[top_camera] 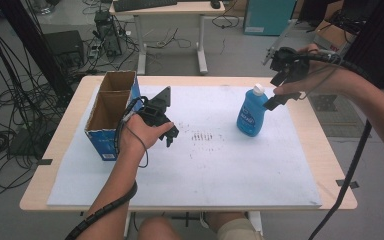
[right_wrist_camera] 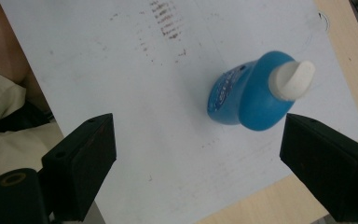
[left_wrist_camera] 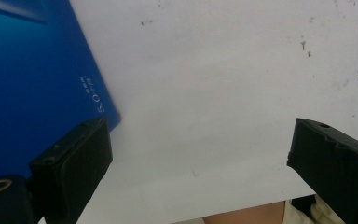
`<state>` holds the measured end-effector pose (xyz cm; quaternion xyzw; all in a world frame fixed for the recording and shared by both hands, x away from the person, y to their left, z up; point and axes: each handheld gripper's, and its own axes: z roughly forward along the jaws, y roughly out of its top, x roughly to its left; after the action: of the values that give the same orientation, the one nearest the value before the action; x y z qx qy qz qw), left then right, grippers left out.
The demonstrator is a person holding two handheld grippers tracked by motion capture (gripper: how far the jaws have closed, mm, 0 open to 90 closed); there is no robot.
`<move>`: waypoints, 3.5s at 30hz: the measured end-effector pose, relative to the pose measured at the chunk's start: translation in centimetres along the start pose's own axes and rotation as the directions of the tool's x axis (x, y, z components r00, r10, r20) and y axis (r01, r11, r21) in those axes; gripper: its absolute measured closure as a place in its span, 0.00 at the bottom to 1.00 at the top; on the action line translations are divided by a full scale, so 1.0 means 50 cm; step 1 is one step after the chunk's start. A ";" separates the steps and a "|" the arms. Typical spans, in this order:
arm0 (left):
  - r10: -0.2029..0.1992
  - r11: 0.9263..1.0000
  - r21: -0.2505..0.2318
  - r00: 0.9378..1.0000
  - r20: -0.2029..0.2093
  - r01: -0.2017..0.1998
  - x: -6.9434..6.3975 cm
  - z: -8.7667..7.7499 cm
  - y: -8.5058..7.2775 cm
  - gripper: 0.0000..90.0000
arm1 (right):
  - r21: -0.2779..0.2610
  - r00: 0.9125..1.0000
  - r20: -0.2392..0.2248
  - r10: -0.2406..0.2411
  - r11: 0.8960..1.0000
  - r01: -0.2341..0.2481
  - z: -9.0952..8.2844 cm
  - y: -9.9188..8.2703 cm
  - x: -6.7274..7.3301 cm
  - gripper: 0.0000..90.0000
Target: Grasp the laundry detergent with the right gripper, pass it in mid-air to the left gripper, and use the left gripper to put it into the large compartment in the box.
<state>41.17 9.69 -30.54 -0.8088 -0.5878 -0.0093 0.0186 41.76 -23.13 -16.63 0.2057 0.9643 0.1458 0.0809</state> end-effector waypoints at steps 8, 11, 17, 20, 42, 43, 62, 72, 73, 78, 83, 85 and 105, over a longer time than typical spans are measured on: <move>0.006 1.000 -0.010 1.000 -0.001 -0.006 -0.002 0.005 -0.002 0.07 | -0.002 0.997 0.018 0.073 0.997 -0.073 0.019 -0.064 -0.024 0.11; 0.010 1.000 -0.011 1.000 0.001 -0.010 -0.002 0.006 -0.005 0.07 | -0.026 0.991 0.025 0.129 0.991 -0.128 0.043 -0.096 -0.036 0.10; 0.017 1.000 0.000 1.000 -0.003 -0.017 0.002 0.017 -0.009 0.07 | -0.085 0.977 0.030 0.209 0.975 -0.206 0.120 -0.165 -0.067 0.09; 0.019 1.000 0.006 1.000 -0.004 -0.019 0.003 0.023 -0.010 0.07 | -0.171 0.966 0.034 0.255 0.954 -0.245 0.176 -0.201 -0.076 0.08; 0.055 0.998 0.041 0.998 -0.042 -0.053 -0.018 0.039 0.002 0.07 | -0.703 0.907 0.013 0.420 0.649 -0.290 0.450 -0.225 -0.058 0.02; 0.055 0.998 0.041 0.998 -0.043 -0.054 -0.018 0.040 0.002 0.07 | -0.725 0.904 0.003 0.427 0.623 -0.292 0.457 -0.220 -0.058 0.02; 0.057 0.998 0.028 0.998 -0.035 -0.056 -0.021 0.029 0.001 0.07 | -0.777 0.900 0.035 0.435 0.578 -0.250 0.456 -0.210 -0.053 0.01; 0.057 0.998 0.024 0.997 -0.042 -0.056 -0.023 0.029 -0.001 0.07 | -0.790 0.894 0.041 0.446 0.562 -0.244 0.457 -0.213 -0.051 0.01; 0.058 0.998 0.022 0.997 -0.043 -0.057 -0.023 0.028 -0.001 0.07 | -0.789 0.893 0.043 0.448 0.563 -0.244 0.458 -0.213 -0.051 0.00; 0.054 0.998 0.019 0.998 -0.042 -0.053 -0.022 0.026 -0.001 0.07 | -0.790 0.892 0.046 0.449 0.563 -0.243 0.461 -0.212 -0.051 0.01; 0.055 0.998 0.019 0.998 -0.038 -0.055 -0.023 0.028 0.000 0.07 | -0.792 0.892 0.055 0.448 0.564 -0.234 0.466 -0.212 -0.053 0.01; 0.055 0.998 0.020 0.998 -0.041 -0.054 -0.023 0.029 0.001 0.07 | -0.792 0.892 0.057 0.449 0.564 -0.234 0.466 -0.212 -0.053 0.01; 0.058 0.998 0.017 0.997 -0.043 -0.057 -0.023 0.028 0.004 0.07 | -0.796 0.889 0.077 0.452 0.564 -0.218 0.471 -0.212 -0.056 0.02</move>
<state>40.97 8.58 -31.97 -0.8249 -0.5636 -0.0216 0.0382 45.41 -27.72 -41.96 0.3502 0.7298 0.5250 0.2627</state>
